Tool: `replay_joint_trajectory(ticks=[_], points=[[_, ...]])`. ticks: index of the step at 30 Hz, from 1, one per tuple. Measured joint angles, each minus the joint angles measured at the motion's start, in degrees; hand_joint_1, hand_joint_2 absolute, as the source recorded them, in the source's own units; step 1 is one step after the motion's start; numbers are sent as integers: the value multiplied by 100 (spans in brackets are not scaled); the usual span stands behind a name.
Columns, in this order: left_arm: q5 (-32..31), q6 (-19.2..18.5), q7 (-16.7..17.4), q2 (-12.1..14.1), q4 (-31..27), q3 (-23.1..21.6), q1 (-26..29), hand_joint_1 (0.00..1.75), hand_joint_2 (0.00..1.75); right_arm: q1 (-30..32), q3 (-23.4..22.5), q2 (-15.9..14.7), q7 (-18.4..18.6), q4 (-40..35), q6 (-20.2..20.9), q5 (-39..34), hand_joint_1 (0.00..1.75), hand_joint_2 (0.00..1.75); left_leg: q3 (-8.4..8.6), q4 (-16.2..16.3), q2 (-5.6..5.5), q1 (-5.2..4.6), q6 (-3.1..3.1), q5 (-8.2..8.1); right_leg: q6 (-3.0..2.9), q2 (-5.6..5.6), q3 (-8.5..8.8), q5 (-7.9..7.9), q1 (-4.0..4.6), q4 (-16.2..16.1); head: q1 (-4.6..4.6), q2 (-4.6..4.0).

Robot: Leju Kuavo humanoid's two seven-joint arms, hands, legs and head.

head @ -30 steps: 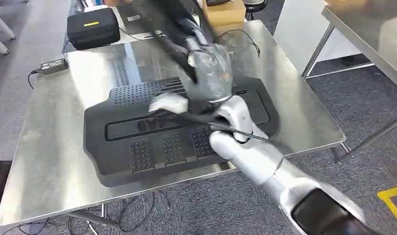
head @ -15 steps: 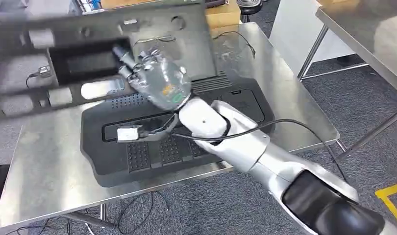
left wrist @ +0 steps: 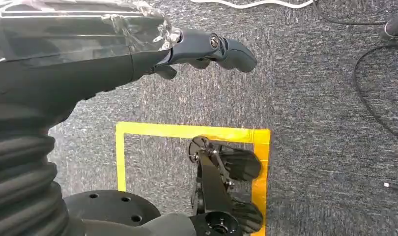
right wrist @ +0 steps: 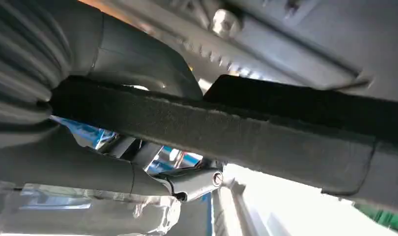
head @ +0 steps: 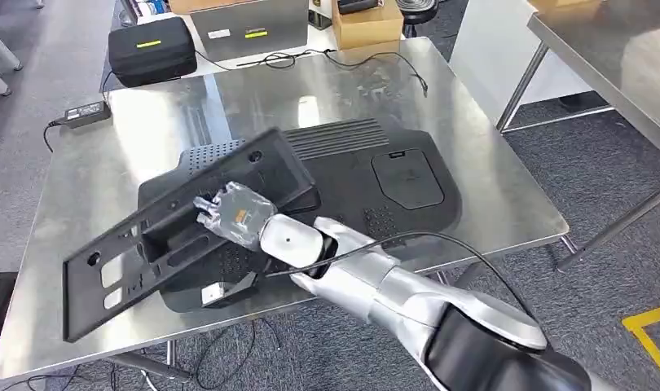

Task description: Take the parts from the cabinet and place them on the table.

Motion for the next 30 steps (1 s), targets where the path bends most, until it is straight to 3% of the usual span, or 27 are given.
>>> replay_joint_trajectory(ticks=[5, 15, 16, 19, 20, 26, 30], points=[[22, -48, -70, -7, 0, -2, 5, 0, 175, 15, 113, 113, 6, 364, 197, -189, 175, 175, 2, 0, 0, -1, 1, -1, 4, 1, 5, 2, 0, -11, 2, 0], [20, -48, -70, -20, 0, -4, 16, 0, 175, 43, 168, 173, 55, 705, 199, -328, 175, 175, 7, 1, 1, -1, 1, -1, 8, 1, 12, 5, -1, -14, 9, 0], [15, -42, -70, -20, -2, -4, 18, 0, 175, 43, 168, 177, 68, 728, 199, -348, 0, 0, 8, 1, 1, -1, 1, -1, 8, 1, 12, 5, -1, -14, 11, 0], [2, 81, -81, -22, 0, -4, 22, 0, 175, 43, 168, 181, 123, 798, 197, -424, 0, 0, 10, 1, 1, -1, 1, -1, 8, 2, 14, 5, -1, -14, 2, 0], [2, 138, -120, -24, 0, -4, 25, 0, 0, 42, 168, 181, 144, 824, 192, -461, 0, 0, 12, 1, 2, -1, 1, -1, 8, 3, 15, 5, -1, -14, 4, 0], [52, 120, -173, -28, -2, -4, 28, 0, 0, -32, 168, 181, 219, 909, 98, -877, 0, 0, 33, 1, 6, -1, 1, -4, 8, 8, 34, 5, 0, -14, 4, 0], [70, 120, -168, -44, 0, -4, 28, 0, 0, -59, 25, 181, 330, 953, -136, -1784, 0, 0, 33, 1, 10, -1, 2, -5, 9, 10, 35, 6, -1, -14, 0, 0]])
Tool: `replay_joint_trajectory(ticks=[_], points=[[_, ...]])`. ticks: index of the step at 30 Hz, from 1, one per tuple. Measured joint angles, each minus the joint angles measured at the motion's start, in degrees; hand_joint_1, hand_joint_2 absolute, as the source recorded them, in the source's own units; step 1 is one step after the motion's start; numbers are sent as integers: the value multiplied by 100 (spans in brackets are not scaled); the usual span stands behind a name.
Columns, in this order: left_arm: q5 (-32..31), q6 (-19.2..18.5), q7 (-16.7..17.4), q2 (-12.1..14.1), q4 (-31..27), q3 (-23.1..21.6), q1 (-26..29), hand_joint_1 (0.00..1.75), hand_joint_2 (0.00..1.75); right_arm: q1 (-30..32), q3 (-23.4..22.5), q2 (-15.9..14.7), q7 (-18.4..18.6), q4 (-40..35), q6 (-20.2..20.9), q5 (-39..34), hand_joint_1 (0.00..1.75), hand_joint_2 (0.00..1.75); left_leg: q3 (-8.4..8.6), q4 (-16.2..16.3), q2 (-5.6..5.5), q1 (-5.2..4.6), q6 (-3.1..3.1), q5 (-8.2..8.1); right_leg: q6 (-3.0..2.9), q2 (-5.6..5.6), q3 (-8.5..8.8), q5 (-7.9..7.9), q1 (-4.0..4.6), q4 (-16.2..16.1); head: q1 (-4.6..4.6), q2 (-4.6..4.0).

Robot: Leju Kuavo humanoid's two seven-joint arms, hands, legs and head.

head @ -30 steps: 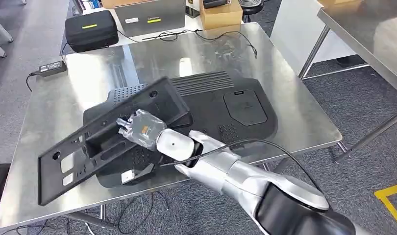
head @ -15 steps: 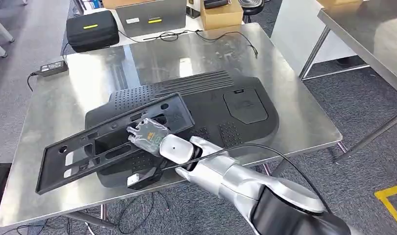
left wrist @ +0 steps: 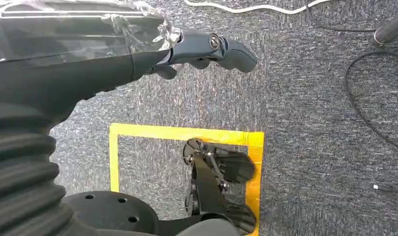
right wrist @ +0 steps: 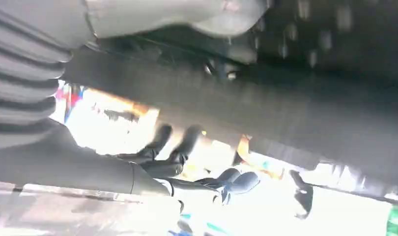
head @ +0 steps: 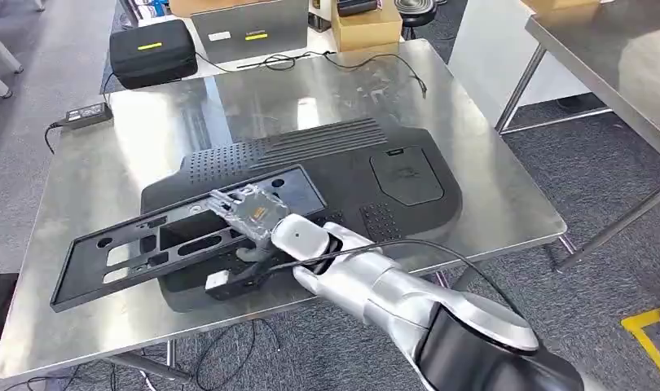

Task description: Take the parts from the cabinet and place them on the table.

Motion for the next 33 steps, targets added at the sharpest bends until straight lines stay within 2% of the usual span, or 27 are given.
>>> replay_joint_trajectory(ticks=[4, 7, 9, 13, 17, 25, 33], points=[[50, 4, 11, -24, -2, 0, 7, 0, 0, -87, -434, 13, -94, 7, -792, -1201, 0, 0, 0, 1, -1, 0, 0, 1, 2, -1, 2, 4, -1, 0, 2, 0], [87, 17, 15, -44, 0, 0, 7, 0, 0, -255, -870, 57, -452, -6, -1191, -2309, 0, 0, 1, 1, 1, 0, -1, 1, 1, 1, 2, 6, -1, 0, 0, 0], [116, 17, 6, -53, 0, 0, 7, 0, 0, -373, -1185, 94, -708, -65, -1191, -3017, 0, 0, 1, 2, 0, 0, -1, 1, 1, 1, 2, 5, -1, 0, -2, 0], [188, 2, -2, -55, 0, 2, 9, 0, 0, -531, -1660, 88, -970, -334, -843, -4365, 0, 0, 5, 2, -1, -1, -1, 1, 1, 1, 1, 5, 0, -1, -2, 0], [243, 2, -2, -57, 0, 20, 23, 0, 0, -452, -2030, -184, -874, -943, -778, -5508, 0, 0, 4, 3, -4, -5, -1, 1, 2, -2, 3, 4, -1, -3, -11, 0], [229, -15, -15, -59, 0, 57, 37, 0, 0, -315, -2250, -702, -413, -1823, -729, -5446, 0, 0, 5, 3, 7, -9, 3, -2, 6, 10, 2, 7, -6, -6, 2, 0], [278, -39, -94, -57, 0, 66, 30, 0, 0, -242, -2202, -894, -323, -2050, -727, -5324, 0, 0, 5, 3, 7, -7, 3, -2, 6, 10, 1, 7, -5, -6, 2, 0]])
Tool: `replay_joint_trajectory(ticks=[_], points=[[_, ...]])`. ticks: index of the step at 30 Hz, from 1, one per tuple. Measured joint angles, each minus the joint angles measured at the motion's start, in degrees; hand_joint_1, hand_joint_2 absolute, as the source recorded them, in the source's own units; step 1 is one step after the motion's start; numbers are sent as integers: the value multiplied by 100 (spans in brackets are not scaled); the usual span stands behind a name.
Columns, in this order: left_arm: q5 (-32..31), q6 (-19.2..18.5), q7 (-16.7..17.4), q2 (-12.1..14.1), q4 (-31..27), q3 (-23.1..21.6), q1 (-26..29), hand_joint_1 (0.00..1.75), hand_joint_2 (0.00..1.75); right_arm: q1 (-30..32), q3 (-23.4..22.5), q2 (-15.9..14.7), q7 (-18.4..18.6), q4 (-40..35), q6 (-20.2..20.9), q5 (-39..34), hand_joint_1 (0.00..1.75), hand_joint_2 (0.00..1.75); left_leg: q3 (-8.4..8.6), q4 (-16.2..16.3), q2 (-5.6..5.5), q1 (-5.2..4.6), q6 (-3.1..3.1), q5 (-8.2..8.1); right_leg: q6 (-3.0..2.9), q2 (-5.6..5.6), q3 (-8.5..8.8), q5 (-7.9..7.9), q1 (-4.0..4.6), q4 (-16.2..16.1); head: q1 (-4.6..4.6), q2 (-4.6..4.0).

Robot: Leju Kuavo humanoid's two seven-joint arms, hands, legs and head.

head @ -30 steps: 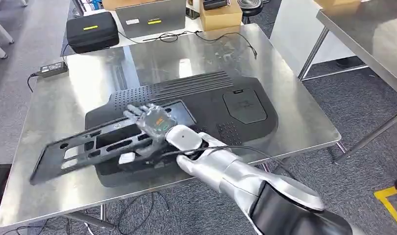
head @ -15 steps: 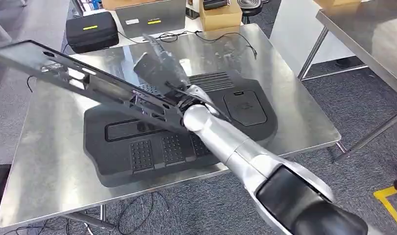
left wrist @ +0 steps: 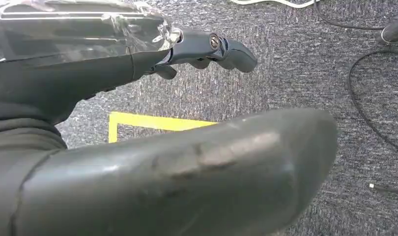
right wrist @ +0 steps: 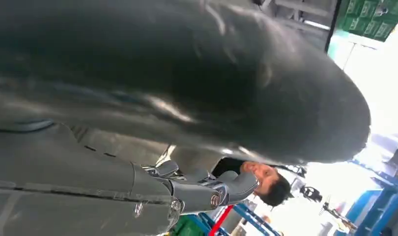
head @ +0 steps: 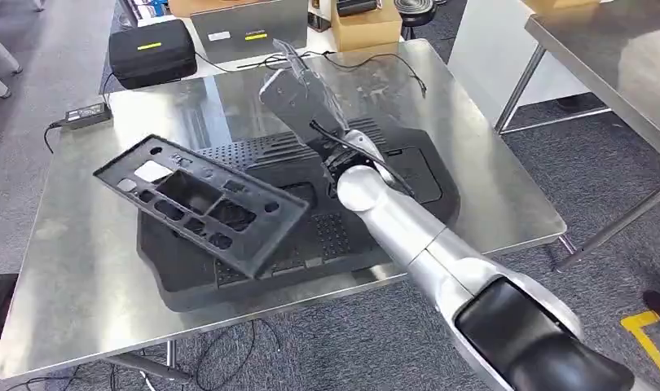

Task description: Take the parts from the cabinet and place them on the table.

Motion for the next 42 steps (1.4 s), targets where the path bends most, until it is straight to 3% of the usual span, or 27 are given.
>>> replay_joint_trajectory(ticks=[5, 8, 11, 13, 16, 21, 25, 34, 42], points=[[13, 2, 0, 0, 0, 17, 0, 0, 0, 4, 26, -57, 22, -77, -17, -48, 0, 0, 0, 0, 0, 0, 0, 0, 0, 0, 0, 0, 0, 0, -2, 0], [28, 9, -2, 0, 0, 24, 0, 0, 0, 58, 31, -112, -215, -168, -101, -307, 0, 0, 1, 0, 0, -1, 0, 0, 0, 0, 1, 0, 0, 0, 0, 0], [63, 39, -59, -2, -2, 31, 1, 0, 0, 240, -16, -216, -873, -477, -26, -1048, 0, 0, 4, 1, -1, -2, 0, 0, 0, 0, 2, 0, 0, -2, 2, 0], [118, 74, -148, -2, -2, 37, 5, 0, 0, 527, -166, -336, -1376, -956, 218, -1929, 0, 0, 7, 1, -4, -1, 1, -1, 2, -3, 7, -2, 1, -5, 0, 0], [255, 310, -428, -17, 0, 89, 16, 0, 0, 1081, -424, -570, -1689, -1898, 282, -2692, 0, 0, 13, 1, -4, -2, 12, -8, 5, -4, 15, -4, 2, -10, -2, 0], [435, 568, -771, -61, 0, 223, 36, 0, 0, 2213, -955, -1049, -1781, -3671, -111, -2828, 0, 0, 28, 1, -4, -2, 29, -26, 21, -6, 37, -15, 2, -23, -11, 0], [444, 625, -898, -77, 0, 319, 48, 0, 0, 2851, -1368, -1359, -1832, -4733, -155, -2855, 0, 0, 27, 0, 11, -6, 44, -36, 24, 5, 40, -16, -6, -23, 0, 0], [441, 584, -983, -101, -2, 433, 29, 0, 0, 3344, -1808, -1681, -1993, -5963, -22, -3062, 0, 0, 42, 0, 13, -6, 44, -35, 30, 2, 50, -19, -5, -24, -22, 0], [695, 319, -1169, -107, -2, 605, 34, 0, 0, 4657, -2300, -1958, -1932, -6863, -276, -2367, 0, 0, 47, -1, 8, -6, 53, -60, 44, -2, 66, -38, -5, -25, -13, 0]])
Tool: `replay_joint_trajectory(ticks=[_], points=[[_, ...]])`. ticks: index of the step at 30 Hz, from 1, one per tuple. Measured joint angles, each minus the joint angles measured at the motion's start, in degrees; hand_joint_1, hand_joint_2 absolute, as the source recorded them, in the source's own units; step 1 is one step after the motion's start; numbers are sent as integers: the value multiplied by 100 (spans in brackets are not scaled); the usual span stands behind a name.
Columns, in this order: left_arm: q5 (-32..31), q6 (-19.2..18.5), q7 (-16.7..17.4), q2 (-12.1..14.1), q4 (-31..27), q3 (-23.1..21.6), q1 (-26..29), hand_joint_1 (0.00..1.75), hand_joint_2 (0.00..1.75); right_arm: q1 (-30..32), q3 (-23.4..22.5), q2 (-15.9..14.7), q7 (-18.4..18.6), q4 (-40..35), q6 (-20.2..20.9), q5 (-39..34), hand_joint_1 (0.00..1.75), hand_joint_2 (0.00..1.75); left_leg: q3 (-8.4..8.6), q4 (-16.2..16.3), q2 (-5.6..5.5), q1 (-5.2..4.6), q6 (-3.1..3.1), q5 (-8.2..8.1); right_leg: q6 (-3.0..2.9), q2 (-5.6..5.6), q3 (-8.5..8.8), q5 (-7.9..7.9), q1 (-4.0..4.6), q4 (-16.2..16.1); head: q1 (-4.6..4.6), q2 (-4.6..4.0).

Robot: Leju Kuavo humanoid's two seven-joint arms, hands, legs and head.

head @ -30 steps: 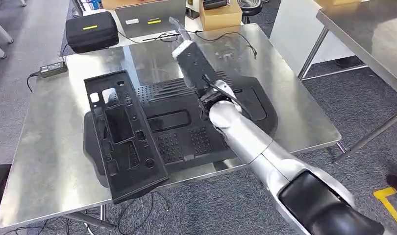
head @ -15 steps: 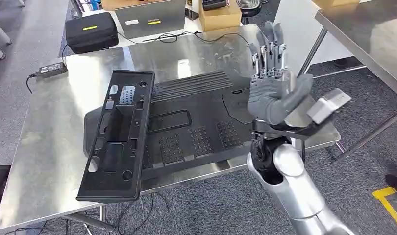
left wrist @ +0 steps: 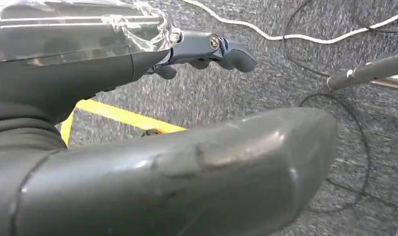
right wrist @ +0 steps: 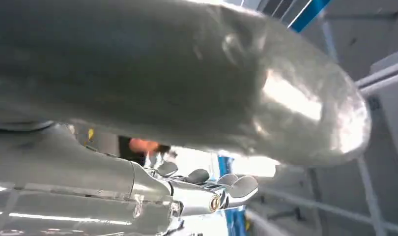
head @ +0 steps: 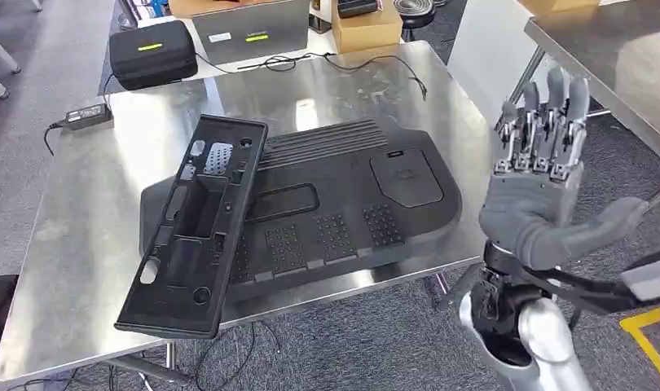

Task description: Take the parts from the cabinet and place them on the table.

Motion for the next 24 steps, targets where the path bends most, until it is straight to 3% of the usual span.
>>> replay_joint_trajectory(ticks=[6, 7, 10, 12, 13, 14, 17, 18, 19, 20, 22, 23, 24], points=[[-68, -77, 120, 0, 0, 55, 0, 0, 0, 712, -244, -92, -48, -362, -98, 150, 0, 0, 1, 0, 1, -1, 1, -3, 3, 0, 2, -3, -1, 0, 2, 0], [-87, -81, 147, 0, 2, 55, 1, 0, 0, 816, -280, -94, -81, -393, -103, 148, 0, 0, -7, 38, 3, -15, 46, -22, 31, -7, 5, 9, -29, -18, 11, 0], [-149, -89, 205, 0, 2, 57, 0, 0, 0, 1026, -395, -105, -175, -465, -79, 115, 0, 0, -9, 42, 9, -34, 93, -26, 68, -9, 9, 18, -50, -21, -39, 0], [-175, -140, 230, 0, 2, 57, -1, 0, 0, 1073, -452, -107, -201, -515, -48, 117, 0, 0, 27, -59, 6, -25, 168, 88, 138, -12, 53, 92, -61, -87, -65, 0], [-201, -162, 232, -4, 0, 57, -6, 0, 0, 1098, -485, -107, -208, -529, -39, 120, 0, 0, 99, -213, 23, 33, 148, 188, 146, -9, 48, 20, -53, -37, -88, 0], [-212, -181, 234, -11, 0, 57, -17, 0, 0, 1113, -516, -107, -212, -537, -26, 122, 0, 0, 110, -282, 21, 32, 171, 234, 184, -10, -4, -148, -52, 87, -52, 0], [-271, -234, 243, -11, 0, 57, -21, 0, 0, 1164, -597, -109, -214, -544, -24, 133, 0, 0, 35, -249, 42, 64, 167, 261, 273, -11, -465, -835, -123, 1287, 63, 0], [-280, -254, 243, -11, 0, 57, -21, 0, 0, 1190, -627, -109, -214, -544, -24, 133, 0, 0, -2, -218, 48, 79, 158, 266, 310, -12, -532, -887, -157, 1528, 72, 0], [-286, -262, 243, -13, 0, 57, -22, 0, 0, 1205, -651, -109, -214, -544, -24, 135, 0, 0, -43, -180, 48, 104, 139, 268, 352, -16, -461, -798, -190, 1469, 85, 0], [-297, -262, 243, -15, 0, 57, -22, 0, 0, 1206, -664, -109, -214, -546, -24, 135, 0, 0, -81, -138, 49, 136, 105, 264, 398, -20, -269, -619, -223, 1172, 103, 0], [-324, -278, 245, -22, 0, 57, -28, 0, 0, 1207, -695, -109, -214, -575, -24, 142, 0, 0, -173, 12, 47, 209, -4, 218, 524, -57, 351, -275, -308, 144, 138, 0], [-332, -278, 258, -4, 2, 57, -35, 0, 0, 1221, -710, -107, -216, -574, -24, 148, 0, 0, -225, 63, 42, 192, -73, 205, 514, 15, 374, -445, -256, 119, 188, 0], [-337, -278, 264, -4, 0, 57, -32, 0, 0, 1250, -732, -109, -221, -605, -24, 157, 0, 0, -236, 109, 22, 195, -117, 193, 404, 68, 304, -277, -245, 200, 247, 0]])
